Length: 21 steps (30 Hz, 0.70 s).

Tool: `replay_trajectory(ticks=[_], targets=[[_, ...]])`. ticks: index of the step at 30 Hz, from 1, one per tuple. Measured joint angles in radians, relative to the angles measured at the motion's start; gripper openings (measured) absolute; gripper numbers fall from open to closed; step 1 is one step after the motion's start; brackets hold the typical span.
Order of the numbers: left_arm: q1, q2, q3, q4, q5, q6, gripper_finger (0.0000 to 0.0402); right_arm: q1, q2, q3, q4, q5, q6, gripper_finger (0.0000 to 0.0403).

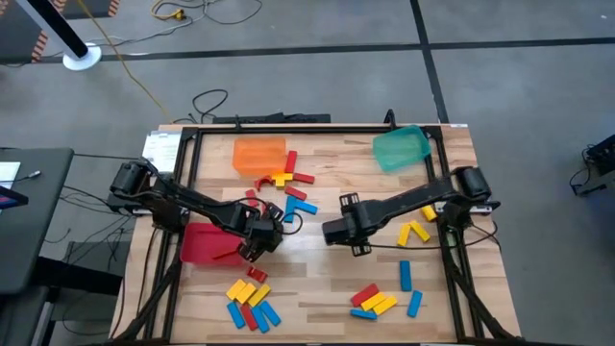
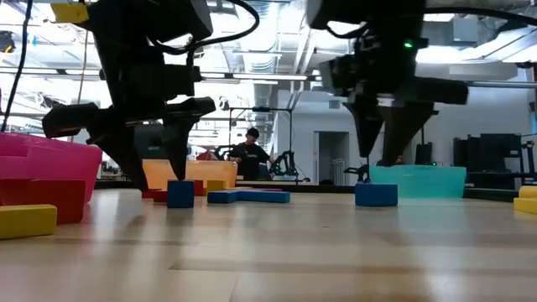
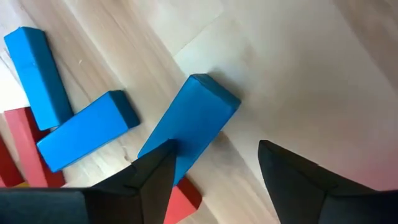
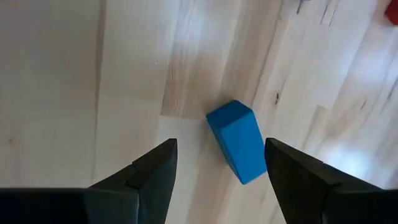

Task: Sort blocks
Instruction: Put the blue block into the orange bin

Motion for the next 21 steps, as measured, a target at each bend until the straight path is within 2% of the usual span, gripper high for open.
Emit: replay_trajectory(ticks=[4,10,21], targets=[[-0.005,-0.01,0.0,0.036,0.023,-0.027,0.0228,-0.028,-0.085,-0.122,0.089,-0.026,-0.006,0.026],[-0.007,-0.066,0.0,0.124,0.025,-0.065,0.0228,-0.087,-0.102,-0.226,0.15,-0.036,-0.028,0.026],[-0.007,-0.121,0.0,0.159,0.103,-0.137,0.0228,-0.142,-0.083,-0.263,0.264,-0.015,-0.132,0.026]])
